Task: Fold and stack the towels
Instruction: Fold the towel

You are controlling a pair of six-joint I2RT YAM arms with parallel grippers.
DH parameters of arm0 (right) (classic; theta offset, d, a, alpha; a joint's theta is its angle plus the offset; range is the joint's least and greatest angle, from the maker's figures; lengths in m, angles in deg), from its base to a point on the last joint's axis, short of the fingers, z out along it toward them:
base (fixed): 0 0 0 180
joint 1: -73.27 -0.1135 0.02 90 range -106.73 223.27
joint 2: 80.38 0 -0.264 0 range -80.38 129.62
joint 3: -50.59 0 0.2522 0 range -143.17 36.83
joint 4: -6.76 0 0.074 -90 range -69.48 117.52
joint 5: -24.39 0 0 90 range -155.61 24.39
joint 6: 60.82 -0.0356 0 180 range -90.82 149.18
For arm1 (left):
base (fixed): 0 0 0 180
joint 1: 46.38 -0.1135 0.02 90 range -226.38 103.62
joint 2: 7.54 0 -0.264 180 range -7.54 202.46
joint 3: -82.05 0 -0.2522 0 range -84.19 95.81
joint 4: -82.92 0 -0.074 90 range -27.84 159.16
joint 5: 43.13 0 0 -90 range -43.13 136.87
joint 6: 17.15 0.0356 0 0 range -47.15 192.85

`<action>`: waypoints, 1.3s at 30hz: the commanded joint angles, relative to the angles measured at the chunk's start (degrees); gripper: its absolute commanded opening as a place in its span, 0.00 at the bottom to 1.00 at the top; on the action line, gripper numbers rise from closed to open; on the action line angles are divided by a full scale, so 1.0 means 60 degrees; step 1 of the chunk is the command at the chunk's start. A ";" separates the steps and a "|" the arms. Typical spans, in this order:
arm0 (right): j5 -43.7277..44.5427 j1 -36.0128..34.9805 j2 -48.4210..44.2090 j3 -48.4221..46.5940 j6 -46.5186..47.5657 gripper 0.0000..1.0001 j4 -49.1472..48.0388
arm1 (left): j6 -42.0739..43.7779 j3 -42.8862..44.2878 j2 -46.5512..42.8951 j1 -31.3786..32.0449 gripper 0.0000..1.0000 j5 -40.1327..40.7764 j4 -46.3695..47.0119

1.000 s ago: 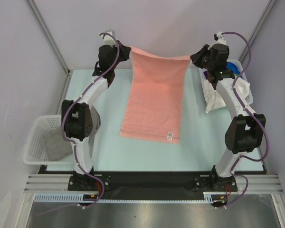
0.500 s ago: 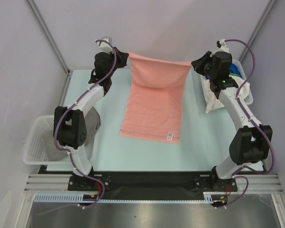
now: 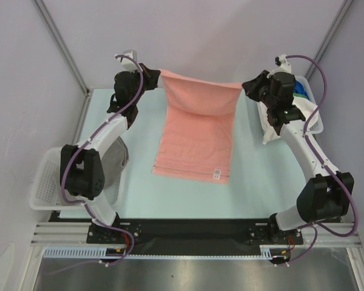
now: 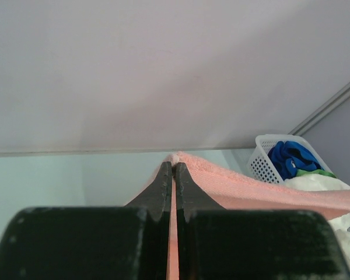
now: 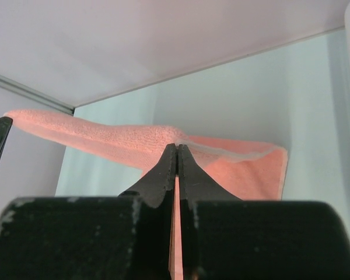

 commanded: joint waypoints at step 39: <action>0.0894 -0.0925 -0.3449 0.4122 -0.0335 0.00 0.0205 | -0.1244 -0.6358 -0.4241 -0.0059 0.00 -0.0169 0.1142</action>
